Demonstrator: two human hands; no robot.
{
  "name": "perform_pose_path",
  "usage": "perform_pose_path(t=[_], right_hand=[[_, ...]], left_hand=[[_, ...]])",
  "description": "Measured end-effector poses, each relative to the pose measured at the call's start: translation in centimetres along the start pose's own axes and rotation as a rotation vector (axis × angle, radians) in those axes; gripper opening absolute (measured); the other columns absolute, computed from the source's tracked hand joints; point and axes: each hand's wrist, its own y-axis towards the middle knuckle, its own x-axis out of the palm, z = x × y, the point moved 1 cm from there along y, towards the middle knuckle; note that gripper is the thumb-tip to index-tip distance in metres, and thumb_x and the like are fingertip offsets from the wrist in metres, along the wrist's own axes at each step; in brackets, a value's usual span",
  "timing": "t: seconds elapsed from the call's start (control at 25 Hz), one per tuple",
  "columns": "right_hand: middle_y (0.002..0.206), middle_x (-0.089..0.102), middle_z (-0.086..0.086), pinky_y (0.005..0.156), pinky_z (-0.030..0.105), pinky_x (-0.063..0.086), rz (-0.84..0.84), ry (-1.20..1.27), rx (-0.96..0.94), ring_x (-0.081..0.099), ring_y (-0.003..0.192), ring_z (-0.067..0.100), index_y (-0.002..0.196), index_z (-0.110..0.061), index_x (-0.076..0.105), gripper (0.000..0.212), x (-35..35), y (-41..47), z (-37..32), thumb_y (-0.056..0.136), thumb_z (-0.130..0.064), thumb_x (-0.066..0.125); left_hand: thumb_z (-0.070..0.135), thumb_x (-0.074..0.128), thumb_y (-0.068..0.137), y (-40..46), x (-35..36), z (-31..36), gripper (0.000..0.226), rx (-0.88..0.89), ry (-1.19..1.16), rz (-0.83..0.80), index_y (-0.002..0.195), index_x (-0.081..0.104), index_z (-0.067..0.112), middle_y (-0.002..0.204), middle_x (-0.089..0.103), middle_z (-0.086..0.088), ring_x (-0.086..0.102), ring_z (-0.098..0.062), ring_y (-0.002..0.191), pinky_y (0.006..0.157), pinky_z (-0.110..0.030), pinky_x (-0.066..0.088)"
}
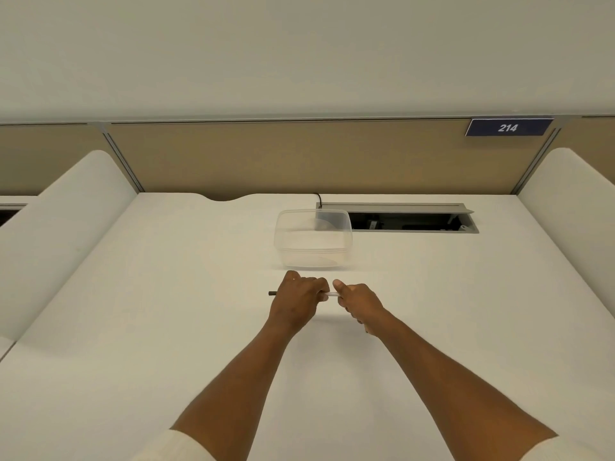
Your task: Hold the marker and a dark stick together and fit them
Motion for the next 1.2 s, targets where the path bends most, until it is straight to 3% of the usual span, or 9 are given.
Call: perform_pose_path(t=[0.12,0.2,0.4,0.56,0.76,0.92,1.04,1.2], right_hand=[[0.063,0.059,0.0,0.056,0.03,0.037,0.142,-0.165,-0.125,0.051,0.059,0.02,0.063,-0.015,0.055,0.057,0.1,0.3,0.2,0.096,-0.059,0.039],[0.064,0.061,0.003,0.058,0.033,0.039,0.209,-0.208,-0.183,0.053,0.061,0.023,0.062,-0.013,0.054,0.06,0.0,0.5,0.4,0.098,-0.057,0.037],[0.064,0.064,0.012,0.058,0.04,0.045,0.314,-0.192,-0.334,0.054,0.06,0.029,0.066,-0.005,0.059,0.057,-0.5,0.6,0.5,0.099,-0.049,0.044],[0.05,0.049,-0.003,0.055,0.031,0.035,0.183,-0.09,-0.402,0.042,0.049,0.015,0.057,-0.013,0.055,0.057,-1.5,0.5,-0.3,0.098,-0.051,0.046],[0.044,0.047,-0.006,0.052,0.025,0.035,-0.02,-0.01,-0.175,0.039,0.042,0.012,0.053,-0.017,0.058,0.054,-1.9,0.6,-1.0,0.093,-0.053,0.052],[0.054,0.053,-0.004,0.057,0.028,0.037,0.019,-0.05,-0.306,0.044,0.051,0.013,0.065,-0.013,0.064,0.036,-2.0,0.8,-1.1,0.092,-0.036,0.062],[0.059,0.061,-0.002,0.05,0.024,0.041,0.036,0.052,-0.326,0.05,0.052,0.012,0.075,-0.012,0.069,0.023,-2.2,0.6,-1.1,0.089,-0.03,0.068],[0.056,0.064,-0.002,0.041,0.021,0.037,-0.038,0.047,-0.192,0.053,0.046,0.013,0.067,-0.013,0.071,0.048,-2.3,0.6,-1.0,0.093,-0.05,0.055]], left_hand=[[0.019,0.055,0.092,0.7,-0.3,0.3,0.014,-0.073,-0.207,-0.091,0.086,0.067,0.024,0.071,0.068,0.008,0.053,-0.018,0.067,0.058,-0.031,0.041],[0.017,0.054,0.092,1.5,-0.6,0.2,0.02,-0.094,-0.305,-0.174,0.081,0.068,0.026,0.066,0.065,0.012,0.058,-0.011,0.066,0.061,-0.031,0.046],[0.019,0.052,0.095,2.8,-1.3,-0.1,0.03,-0.143,-0.514,-0.282,0.071,0.069,0.028,0.058,0.062,0.01,0.05,0.002,0.052,0.053,-0.018,0.04],[0.021,0.062,0.091,3.2,-2.1,-0.5,0.022,-0.159,-0.554,-0.287,0.071,0.067,0.029,0.061,0.064,0.011,0.049,0.002,0.047,0.048,-0.01,0.039],[0.019,0.072,0.082,2.6,-2.1,-1.1,0.008,-0.172,-0.504,-0.209,0.077,0.07,0.024,0.062,0.062,0.012,0.05,0.003,0.052,0.051,-0.011,0.036],[0.021,0.054,0.093,2.4,-1.9,-1.1,0.024,-0.22,-0.491,-0.254,0.074,0.069,0.025,0.063,0.066,0.009,0.054,-0.01,0.054,0.055,-0.025,0.045],[0.023,0.057,0.092,2.5,-2.0,-1.1,0.023,-0.229,-0.487,-0.231,0.072,0.067,0.029,0.065,0.066,0.009,0.054,-0.009,0.056,0.058,-0.029,0.046],[0.019,0.064,0.086,2.4,-2.2,-1.4,0.019,-0.185,-0.458,-0.189,0.071,0.066,0.03,0.064,0.065,0.011,0.052,-0.002,0.056,0.059,-0.025,0.044]])
